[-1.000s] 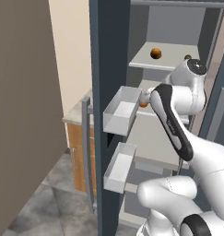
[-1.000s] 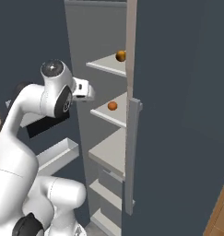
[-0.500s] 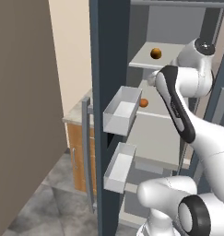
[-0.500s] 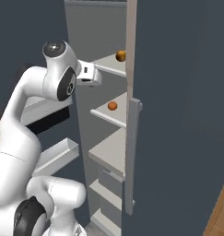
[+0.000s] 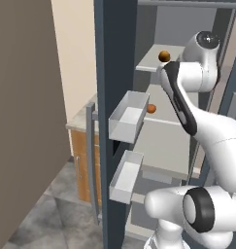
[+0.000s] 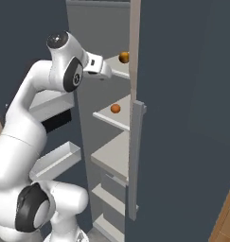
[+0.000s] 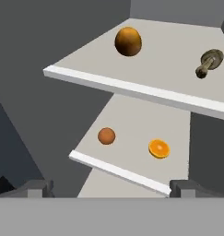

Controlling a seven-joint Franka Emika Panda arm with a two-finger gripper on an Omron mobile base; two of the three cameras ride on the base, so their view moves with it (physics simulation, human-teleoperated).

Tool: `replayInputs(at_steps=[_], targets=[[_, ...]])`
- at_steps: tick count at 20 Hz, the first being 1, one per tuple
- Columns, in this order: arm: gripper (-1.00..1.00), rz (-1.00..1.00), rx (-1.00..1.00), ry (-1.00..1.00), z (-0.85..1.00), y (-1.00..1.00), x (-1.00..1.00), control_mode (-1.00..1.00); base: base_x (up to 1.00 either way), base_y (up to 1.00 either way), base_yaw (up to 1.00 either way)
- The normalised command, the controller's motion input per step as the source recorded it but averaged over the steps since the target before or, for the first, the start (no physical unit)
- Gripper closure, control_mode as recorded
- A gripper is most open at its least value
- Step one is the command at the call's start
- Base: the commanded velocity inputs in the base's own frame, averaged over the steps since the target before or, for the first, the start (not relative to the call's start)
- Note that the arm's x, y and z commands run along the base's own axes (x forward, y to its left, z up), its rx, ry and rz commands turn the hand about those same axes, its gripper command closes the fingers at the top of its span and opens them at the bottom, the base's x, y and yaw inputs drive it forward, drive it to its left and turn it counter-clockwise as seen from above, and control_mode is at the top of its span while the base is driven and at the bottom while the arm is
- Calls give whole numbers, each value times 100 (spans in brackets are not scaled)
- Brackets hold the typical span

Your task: Take the mango and mushroom from the highest rack and move them to the second highest rack where the orange and tangerine are located, to maximize freezer space. Close the freezer door after rearranging.

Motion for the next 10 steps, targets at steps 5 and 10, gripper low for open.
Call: replayInputs(at_steps=[5,10], targets=[[-100,-2,0,-11,17,-18,56,-100,0,0,0],[-100,0,0,0,25,-15,65,-100,0,0,0]])
